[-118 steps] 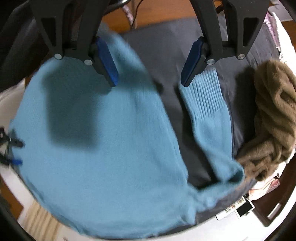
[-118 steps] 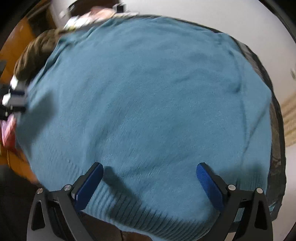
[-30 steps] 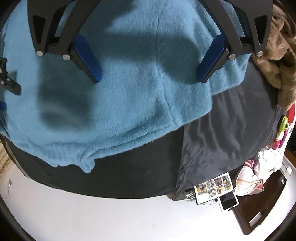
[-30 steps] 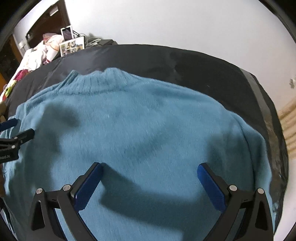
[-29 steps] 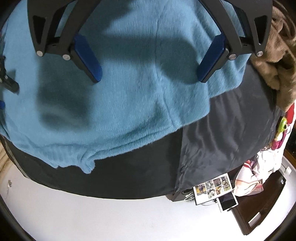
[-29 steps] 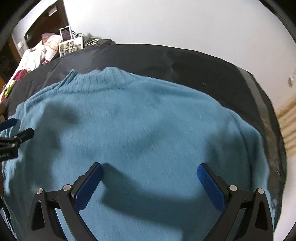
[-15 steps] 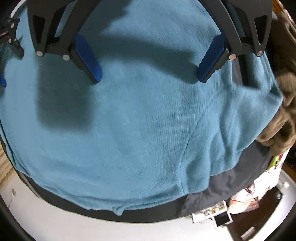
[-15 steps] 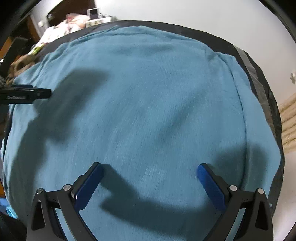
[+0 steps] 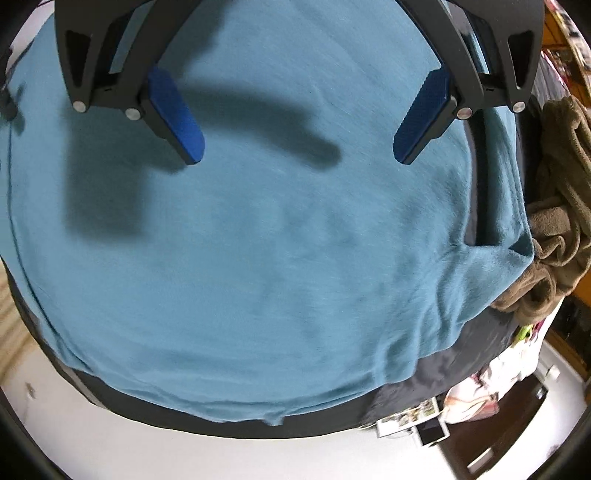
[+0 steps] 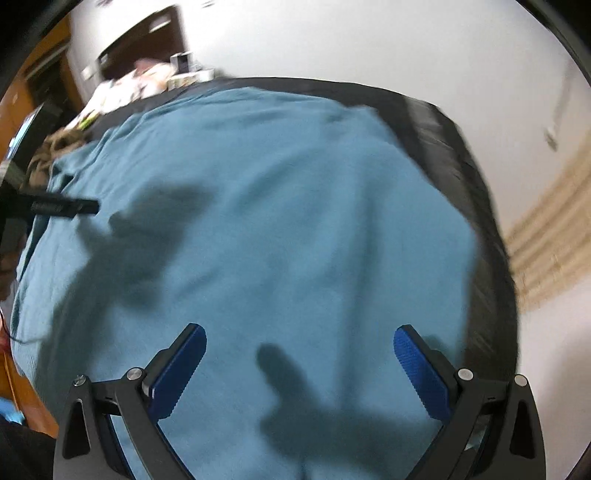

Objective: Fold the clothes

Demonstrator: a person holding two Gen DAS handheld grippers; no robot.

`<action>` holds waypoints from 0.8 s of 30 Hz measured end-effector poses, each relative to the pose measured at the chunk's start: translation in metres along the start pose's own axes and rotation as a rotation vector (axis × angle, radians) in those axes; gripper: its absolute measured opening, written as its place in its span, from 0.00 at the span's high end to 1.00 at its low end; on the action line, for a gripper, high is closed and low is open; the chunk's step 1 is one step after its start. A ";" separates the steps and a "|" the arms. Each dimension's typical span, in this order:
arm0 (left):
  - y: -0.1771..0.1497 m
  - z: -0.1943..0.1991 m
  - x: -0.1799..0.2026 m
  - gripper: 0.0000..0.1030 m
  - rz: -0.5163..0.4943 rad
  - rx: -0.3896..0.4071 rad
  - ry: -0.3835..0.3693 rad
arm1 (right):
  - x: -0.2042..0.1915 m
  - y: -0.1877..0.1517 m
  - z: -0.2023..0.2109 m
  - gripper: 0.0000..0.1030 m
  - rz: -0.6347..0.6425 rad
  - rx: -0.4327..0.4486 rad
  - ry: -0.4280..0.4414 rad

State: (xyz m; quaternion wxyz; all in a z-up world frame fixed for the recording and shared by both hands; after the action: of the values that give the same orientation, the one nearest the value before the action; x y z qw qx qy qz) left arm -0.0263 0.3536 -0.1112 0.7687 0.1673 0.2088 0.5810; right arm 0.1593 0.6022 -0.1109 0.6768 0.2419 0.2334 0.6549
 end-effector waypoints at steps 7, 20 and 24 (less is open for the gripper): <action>-0.014 0.029 0.047 0.00 -0.030 0.004 -0.088 | 0.062 -0.037 0.035 0.00 -0.040 -0.030 0.007; -0.046 0.027 0.100 0.00 -0.103 -0.081 -0.172 | 0.046 -0.019 0.006 0.11 -0.053 -0.005 0.008; -0.052 0.026 0.107 0.00 -0.121 -0.090 -0.177 | 0.048 -0.008 -0.016 0.39 -0.047 -0.030 -0.022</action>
State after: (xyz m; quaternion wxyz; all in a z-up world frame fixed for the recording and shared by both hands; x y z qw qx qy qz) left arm 0.0557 0.4427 -0.1288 0.8244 0.1704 0.1238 0.5254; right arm 0.1576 0.6504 -0.1283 0.6981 0.2333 0.2217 0.6396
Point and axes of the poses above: each gripper's, at about its wrist camera, not at the fingertips, and z roughly against the way its jaws point, x to its right, y to its top, the point moved 3 cm from there along -z, roughly the way its jaws point, and after that the axes turned 12 degrees about x, right-handed, at the moved point
